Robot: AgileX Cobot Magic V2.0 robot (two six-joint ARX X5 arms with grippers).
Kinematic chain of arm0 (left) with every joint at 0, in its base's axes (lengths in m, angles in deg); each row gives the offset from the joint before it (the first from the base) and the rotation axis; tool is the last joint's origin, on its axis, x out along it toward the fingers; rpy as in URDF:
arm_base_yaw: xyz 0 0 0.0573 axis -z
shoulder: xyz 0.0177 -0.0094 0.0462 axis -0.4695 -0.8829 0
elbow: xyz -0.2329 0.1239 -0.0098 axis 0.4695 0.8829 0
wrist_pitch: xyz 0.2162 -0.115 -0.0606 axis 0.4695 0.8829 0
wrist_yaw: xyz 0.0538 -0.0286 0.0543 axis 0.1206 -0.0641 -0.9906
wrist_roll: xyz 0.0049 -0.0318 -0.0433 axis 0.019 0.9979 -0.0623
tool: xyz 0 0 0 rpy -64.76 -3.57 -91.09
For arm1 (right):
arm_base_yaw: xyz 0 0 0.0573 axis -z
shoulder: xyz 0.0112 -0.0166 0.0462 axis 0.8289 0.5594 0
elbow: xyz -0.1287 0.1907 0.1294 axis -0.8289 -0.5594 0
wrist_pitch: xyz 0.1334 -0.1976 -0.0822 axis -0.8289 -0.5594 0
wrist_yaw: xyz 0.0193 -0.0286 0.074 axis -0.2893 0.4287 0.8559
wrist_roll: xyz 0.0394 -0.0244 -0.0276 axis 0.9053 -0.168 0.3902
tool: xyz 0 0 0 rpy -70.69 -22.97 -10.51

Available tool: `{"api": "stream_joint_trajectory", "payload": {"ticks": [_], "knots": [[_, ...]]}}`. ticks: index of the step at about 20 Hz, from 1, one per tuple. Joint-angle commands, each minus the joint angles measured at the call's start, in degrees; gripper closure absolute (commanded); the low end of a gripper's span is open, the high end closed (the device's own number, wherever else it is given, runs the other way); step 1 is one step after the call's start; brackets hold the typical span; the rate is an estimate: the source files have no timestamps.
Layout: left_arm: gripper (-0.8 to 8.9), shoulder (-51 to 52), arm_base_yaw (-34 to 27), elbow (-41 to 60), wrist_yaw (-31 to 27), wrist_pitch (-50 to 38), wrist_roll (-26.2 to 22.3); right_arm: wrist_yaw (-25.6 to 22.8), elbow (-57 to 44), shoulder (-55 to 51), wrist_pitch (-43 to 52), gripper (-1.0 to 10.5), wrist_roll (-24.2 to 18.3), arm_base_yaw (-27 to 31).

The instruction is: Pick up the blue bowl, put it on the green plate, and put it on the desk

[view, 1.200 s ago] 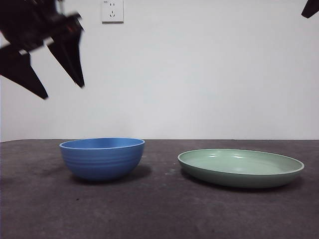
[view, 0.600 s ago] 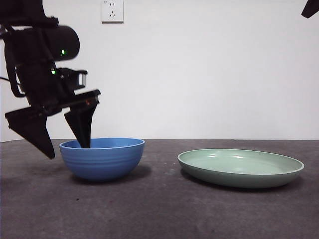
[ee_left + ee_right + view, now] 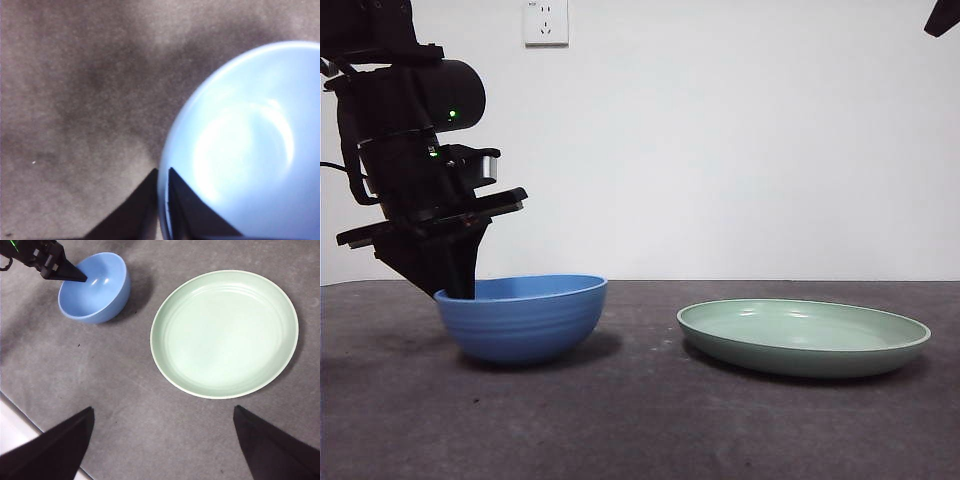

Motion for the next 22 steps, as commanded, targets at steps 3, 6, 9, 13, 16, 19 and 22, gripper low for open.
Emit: {"api": "stream_joint_trajectory", "payload": {"ticks": [3,6,9,13,16,19,22], "knots": [[8.04,1.86,0.26,-2.38,-0.24,-0.17,0.31,-0.15,1.01,0.26,0.72,5.0,0.52,-0.2],[8.04,4.22,0.96,-3.93,-0.17,0.04,2.03,-0.15,1.01,0.26,0.72,5.0,0.52,-0.2],[8.04,5.35,3.8,-7.19,0.44,0.96,3.3,-0.15,1.01,0.26,0.72,5.0,0.55,-0.2],[8.04,5.31,10.03,-11.87,0.42,1.03,4.33,-0.15,1.01,0.26,0.72,5.0,0.79,-0.2],[8.04,3.39,14.08,-15.87,0.37,-1.11,5.42,-0.13,1.01,0.26,0.72,5.0,1.2,-0.2],[8.04,-1.86,16.72,-21.57,0.37,-0.79,6.12,-0.13,1.01,0.24,0.7,5.0,1.2,-0.2],[8.04,-8.55,19.15,-28.13,0.37,1.79,6.12,-0.15,1.01,0.24,0.7,5.0,1.2,-0.2]]}}
